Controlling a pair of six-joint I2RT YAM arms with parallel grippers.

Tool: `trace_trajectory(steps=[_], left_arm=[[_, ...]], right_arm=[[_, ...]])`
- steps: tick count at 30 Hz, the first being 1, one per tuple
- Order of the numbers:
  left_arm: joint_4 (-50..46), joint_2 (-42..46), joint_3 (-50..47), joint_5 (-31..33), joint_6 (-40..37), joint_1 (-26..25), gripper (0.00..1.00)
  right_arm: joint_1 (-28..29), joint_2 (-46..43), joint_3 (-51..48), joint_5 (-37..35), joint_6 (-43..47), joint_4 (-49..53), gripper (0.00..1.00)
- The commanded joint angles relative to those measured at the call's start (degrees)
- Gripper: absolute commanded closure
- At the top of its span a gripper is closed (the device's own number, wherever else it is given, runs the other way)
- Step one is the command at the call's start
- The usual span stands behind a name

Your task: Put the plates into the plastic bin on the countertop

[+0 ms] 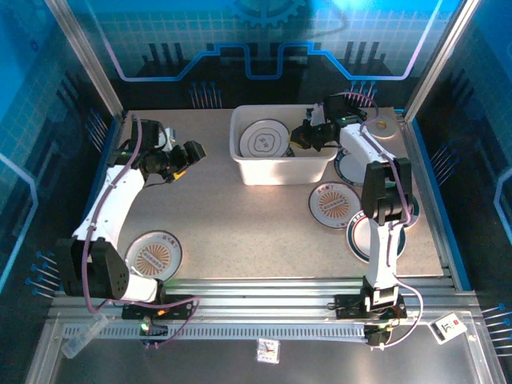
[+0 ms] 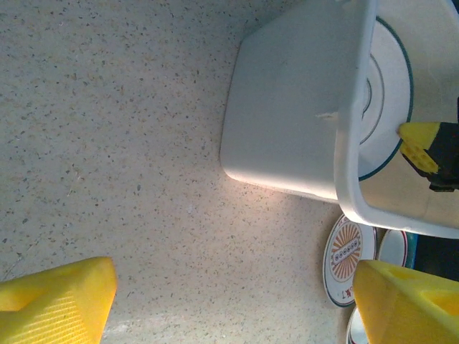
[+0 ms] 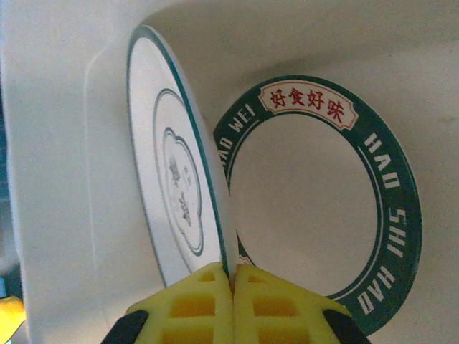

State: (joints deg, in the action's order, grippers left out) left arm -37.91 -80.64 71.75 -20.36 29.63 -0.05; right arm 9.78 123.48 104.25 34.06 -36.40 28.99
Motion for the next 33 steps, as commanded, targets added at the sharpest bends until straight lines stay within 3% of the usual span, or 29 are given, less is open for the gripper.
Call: trace_trajectory(steps=[1, 12, 19, 28, 33], left_arm=[[-1.4, 0.6, -1.3, 0.9, -1.4, 0.1, 0.13], [-2.6, 0.7, -2.1, 2.0, -2.1, 0.1, 0.13], [-5.2, 1.8, -2.5, 3.7, -3.0, 0.2, 0.13], [-8.3, 4.1, -4.5, 6.8, -1.9, 0.9, 0.13], [-10.6, 6.1, -6.5, 9.0, -0.2, 1.9, 0.12]], right_arm=[[0.3, 1.4, 1.9, 1.0, 0.3, -0.3, 1.00], [1.8, 7.4, 9.2, -3.6, 4.2, 9.6, 1.00], [2.4, 6.5, 8.4, -8.1, 4.9, 10.9, 0.98], [2.6, 1.7, 6.5, -10.6, 4.0, 8.5, 0.57], [2.6, -1.5, 5.6, -10.9, 3.6, 7.4, 0.42]])
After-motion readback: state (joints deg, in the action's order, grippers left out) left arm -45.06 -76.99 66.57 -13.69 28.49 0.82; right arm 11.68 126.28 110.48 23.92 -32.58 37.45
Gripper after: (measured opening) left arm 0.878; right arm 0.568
